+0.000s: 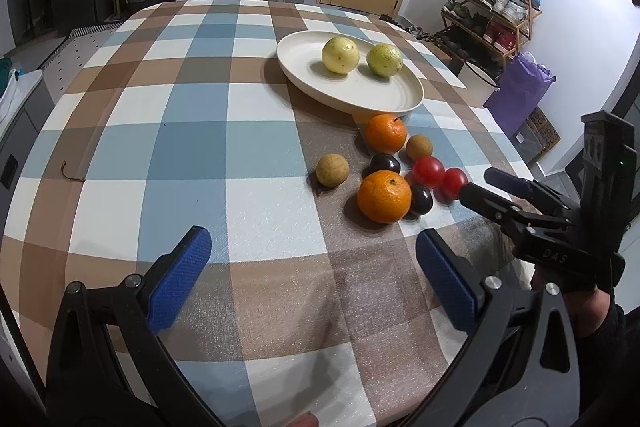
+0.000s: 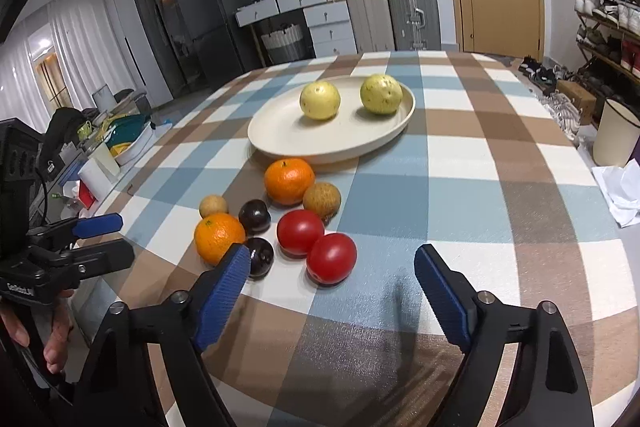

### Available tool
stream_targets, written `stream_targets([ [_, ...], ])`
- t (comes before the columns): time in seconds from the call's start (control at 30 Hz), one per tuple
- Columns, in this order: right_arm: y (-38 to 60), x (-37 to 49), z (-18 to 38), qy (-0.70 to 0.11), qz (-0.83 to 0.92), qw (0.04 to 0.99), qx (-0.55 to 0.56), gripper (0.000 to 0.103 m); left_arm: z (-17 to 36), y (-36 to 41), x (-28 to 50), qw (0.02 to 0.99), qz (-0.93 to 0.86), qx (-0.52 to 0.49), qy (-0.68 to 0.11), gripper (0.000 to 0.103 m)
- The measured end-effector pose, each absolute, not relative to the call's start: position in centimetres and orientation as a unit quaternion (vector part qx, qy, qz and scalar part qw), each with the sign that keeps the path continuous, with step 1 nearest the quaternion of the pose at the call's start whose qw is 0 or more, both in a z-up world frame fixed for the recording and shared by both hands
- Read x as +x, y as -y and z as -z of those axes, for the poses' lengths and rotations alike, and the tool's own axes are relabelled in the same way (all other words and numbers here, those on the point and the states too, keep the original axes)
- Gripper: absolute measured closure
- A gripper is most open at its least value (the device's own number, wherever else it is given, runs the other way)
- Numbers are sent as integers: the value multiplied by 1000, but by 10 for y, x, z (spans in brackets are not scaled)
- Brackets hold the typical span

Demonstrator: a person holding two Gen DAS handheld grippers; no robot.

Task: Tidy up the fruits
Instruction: 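Move the right gripper to the red tomato and open it, then grasp the red tomato with the right gripper while the left gripper grasps the brown kiwi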

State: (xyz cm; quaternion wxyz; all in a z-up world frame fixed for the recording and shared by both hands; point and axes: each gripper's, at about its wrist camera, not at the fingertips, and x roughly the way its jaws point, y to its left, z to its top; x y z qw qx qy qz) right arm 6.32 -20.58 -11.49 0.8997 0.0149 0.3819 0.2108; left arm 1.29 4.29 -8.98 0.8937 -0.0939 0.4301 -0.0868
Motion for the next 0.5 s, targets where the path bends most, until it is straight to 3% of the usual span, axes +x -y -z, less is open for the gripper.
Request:
stream_targets([
  [0.2, 202, 72, 122, -407, -214, 888, 15, 28, 93, -47, 12, 893, 84, -99, -432, 1],
  [0.5, 197, 78, 130, -426, -214, 879, 3, 57, 95, -58, 13, 893, 72, -106, -431, 1],
])
